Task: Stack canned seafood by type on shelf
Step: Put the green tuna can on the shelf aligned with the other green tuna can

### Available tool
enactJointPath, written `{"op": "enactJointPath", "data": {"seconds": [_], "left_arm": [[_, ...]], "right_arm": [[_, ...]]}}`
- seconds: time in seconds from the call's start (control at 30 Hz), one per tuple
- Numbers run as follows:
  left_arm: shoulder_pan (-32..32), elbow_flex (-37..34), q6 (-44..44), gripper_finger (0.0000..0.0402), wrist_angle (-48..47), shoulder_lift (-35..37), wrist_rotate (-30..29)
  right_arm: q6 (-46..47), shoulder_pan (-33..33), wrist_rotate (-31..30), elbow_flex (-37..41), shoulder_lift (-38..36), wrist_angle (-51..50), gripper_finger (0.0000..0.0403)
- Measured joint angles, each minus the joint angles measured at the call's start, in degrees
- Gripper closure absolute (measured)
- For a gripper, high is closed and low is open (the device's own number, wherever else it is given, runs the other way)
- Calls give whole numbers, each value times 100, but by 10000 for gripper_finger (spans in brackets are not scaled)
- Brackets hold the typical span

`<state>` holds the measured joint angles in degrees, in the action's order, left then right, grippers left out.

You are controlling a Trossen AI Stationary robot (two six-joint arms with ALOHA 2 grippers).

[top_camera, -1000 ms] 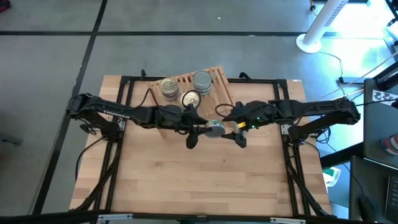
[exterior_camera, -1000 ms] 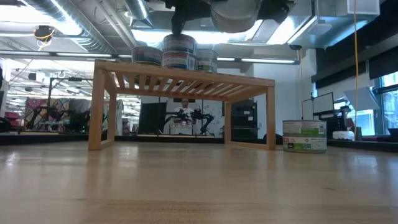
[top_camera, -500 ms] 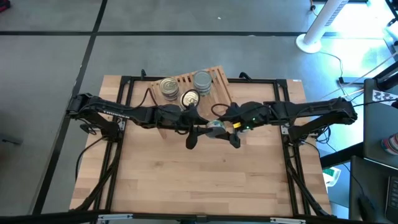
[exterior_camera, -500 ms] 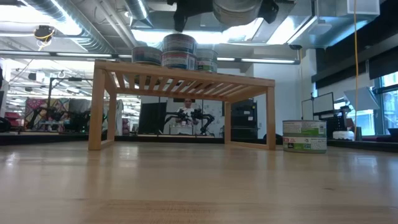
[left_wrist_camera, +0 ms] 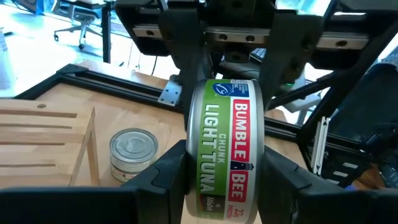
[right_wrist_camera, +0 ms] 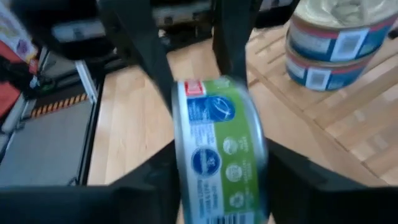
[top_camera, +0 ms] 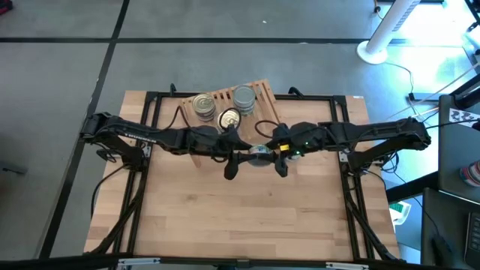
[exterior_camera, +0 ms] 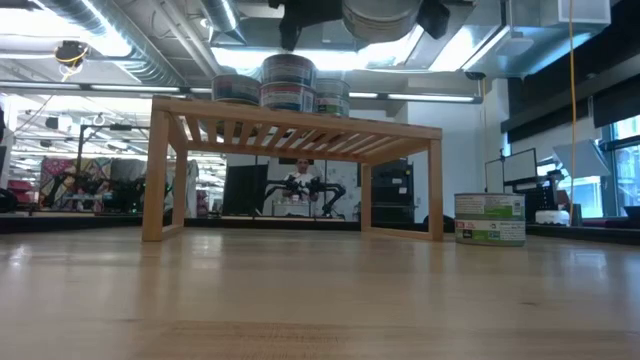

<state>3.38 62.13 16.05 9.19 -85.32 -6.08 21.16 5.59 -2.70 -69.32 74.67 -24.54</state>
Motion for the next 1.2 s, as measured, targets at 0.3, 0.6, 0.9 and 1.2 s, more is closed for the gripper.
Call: {"op": "enactJointPath", "data": {"seconds": [0.3,0.6,0.9,1.2], "left_arm": [[-11,9,-4,215,26,15,-43],[-11,9,-400,193,58,15,-28],[-35,7,-1525,190,1,144,-232],[-2,8,-2121,190,11,613,-744]], "right_arm": [[143,-3,-82,11,-2,305,268],[449,3,-79,11,-2,310,268],[736,-332,-117,-7,-24,250,268],[964,-1165,-124,-2,-35,51,267]]}}
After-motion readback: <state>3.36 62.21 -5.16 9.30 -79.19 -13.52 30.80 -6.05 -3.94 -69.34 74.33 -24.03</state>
